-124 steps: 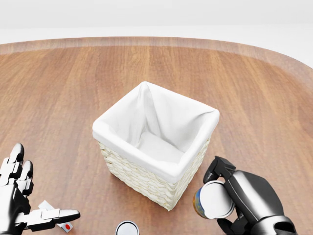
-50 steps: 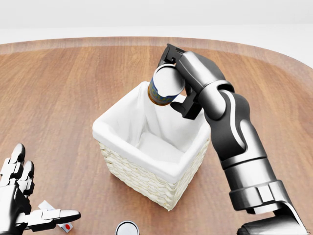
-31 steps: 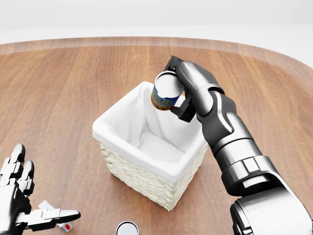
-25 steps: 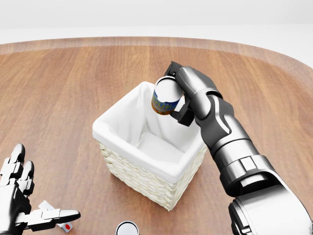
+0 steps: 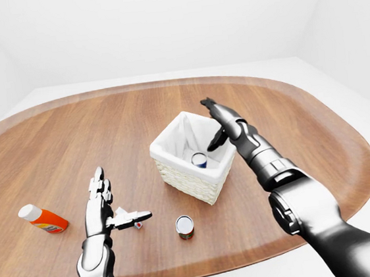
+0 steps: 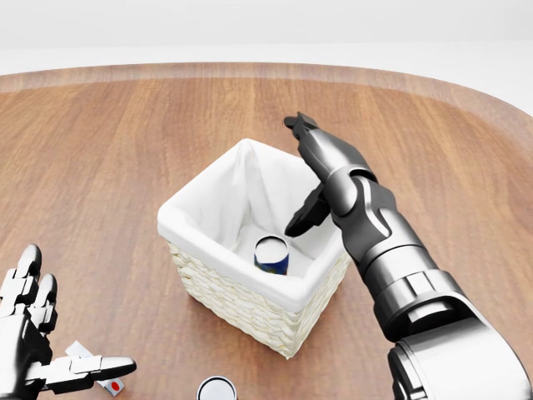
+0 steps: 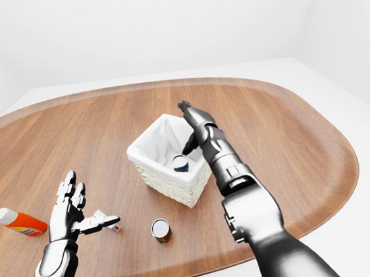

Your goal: Pick up the alphabet soup and the cream cheese box, and put them in the basket.

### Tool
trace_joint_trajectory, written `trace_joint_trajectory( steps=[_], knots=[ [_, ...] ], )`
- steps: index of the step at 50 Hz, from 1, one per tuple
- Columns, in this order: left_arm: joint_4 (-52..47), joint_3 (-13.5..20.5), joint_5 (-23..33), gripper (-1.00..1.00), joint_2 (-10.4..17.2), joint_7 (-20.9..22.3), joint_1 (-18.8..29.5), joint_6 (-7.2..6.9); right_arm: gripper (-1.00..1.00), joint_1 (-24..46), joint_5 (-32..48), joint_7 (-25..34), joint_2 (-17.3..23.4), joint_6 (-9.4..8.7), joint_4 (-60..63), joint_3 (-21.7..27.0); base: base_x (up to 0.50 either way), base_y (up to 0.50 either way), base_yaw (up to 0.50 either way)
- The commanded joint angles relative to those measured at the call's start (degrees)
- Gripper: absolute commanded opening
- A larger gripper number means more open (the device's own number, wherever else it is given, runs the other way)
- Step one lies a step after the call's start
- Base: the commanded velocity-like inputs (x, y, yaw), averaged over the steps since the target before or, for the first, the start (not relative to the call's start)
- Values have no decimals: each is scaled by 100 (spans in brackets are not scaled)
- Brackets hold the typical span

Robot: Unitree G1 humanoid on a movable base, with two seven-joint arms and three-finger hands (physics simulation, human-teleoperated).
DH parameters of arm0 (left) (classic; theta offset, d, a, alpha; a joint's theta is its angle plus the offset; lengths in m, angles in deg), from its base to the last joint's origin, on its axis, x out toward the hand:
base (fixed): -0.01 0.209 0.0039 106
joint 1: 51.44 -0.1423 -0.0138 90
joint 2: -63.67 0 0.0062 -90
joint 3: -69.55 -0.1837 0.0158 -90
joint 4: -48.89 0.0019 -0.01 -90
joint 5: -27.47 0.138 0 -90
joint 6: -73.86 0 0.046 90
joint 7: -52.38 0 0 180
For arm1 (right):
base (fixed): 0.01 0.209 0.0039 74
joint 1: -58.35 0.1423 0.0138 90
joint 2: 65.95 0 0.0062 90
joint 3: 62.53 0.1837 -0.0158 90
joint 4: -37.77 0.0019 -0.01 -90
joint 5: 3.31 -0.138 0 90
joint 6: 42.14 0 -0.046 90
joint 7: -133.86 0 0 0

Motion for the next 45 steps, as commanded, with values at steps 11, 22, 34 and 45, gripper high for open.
trace_joint_trajectory(
  steps=[11, 22, 34, 45],
  knots=[
    [106, -15, 32, 100, 4, -11, 7, 74, 100, -110, -396, 263, 207, -180, 469, 196, 0, 0, 0],
    [69, -15, 143, 100, 27, -60, 2, -15, 100, -1798, -436, 1245, 189, -326, 3909, 264, 0, 0, 0],
    [-167, 10, 700, 100, 73, -429, -6, -268, 100, -4055, -521, 1992, -79, -326, 7456, 412, 0, 0, 0],
    [-55, -20, 2337, 100, 377, -613, 111, -314, 100, -5519, -1574, 2005, -120, -326, 8845, 764, 0, 0, 0]
  ],
)
